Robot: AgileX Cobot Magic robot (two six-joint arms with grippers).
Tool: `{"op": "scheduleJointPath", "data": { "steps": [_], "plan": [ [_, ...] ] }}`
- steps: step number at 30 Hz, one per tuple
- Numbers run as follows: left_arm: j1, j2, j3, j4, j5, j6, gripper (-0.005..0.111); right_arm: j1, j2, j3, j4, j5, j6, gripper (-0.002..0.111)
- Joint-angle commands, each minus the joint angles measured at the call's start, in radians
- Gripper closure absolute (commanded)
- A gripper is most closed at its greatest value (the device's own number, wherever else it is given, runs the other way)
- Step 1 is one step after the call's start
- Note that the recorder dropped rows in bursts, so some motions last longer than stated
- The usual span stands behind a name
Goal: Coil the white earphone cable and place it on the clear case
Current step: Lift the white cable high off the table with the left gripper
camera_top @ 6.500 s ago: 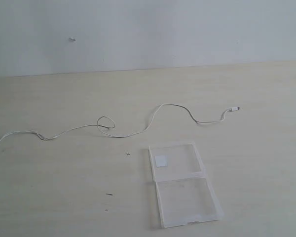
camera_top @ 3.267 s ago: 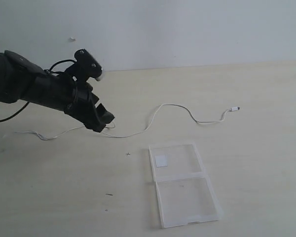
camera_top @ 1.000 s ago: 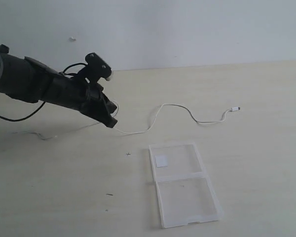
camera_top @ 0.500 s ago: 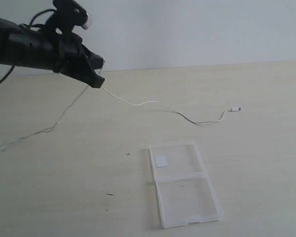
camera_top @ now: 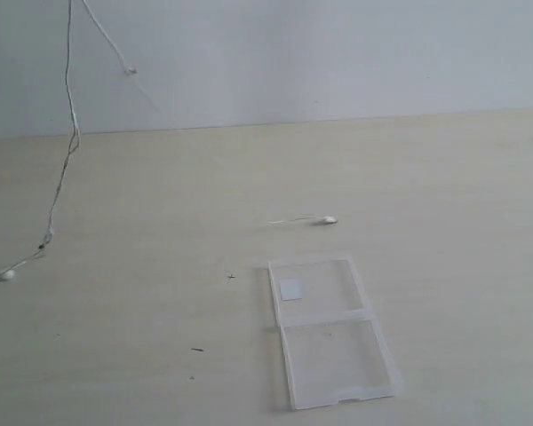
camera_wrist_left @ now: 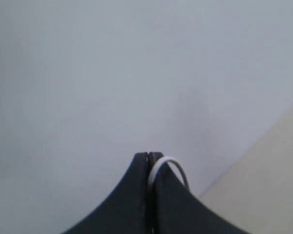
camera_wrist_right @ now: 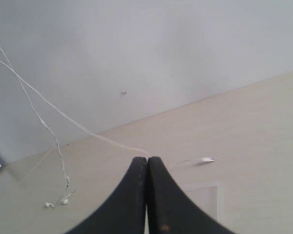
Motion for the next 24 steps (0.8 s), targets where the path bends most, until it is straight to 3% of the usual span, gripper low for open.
{"op": "scheduleJointPath", "data": {
  "steps": [1, 12, 24],
  "plan": [
    [0.001, -0.08, -0.01, -0.003, -0.079, -0.01, 0.107, -0.004, 0.003, 0.003, 0.001, -0.002, -0.003, 0.108],
    [0.001, -0.216, -0.148, -0.019, -0.098, -0.007, 0.107, -0.004, 0.003, 0.003, 0.001, -0.002, -0.003, 0.108],
    [0.001, -0.387, -0.158, -0.008, 0.081, -0.081, 0.107, -0.004, 0.003, 0.003, 0.001, -0.002, -0.003, 0.108]
  ]
}}
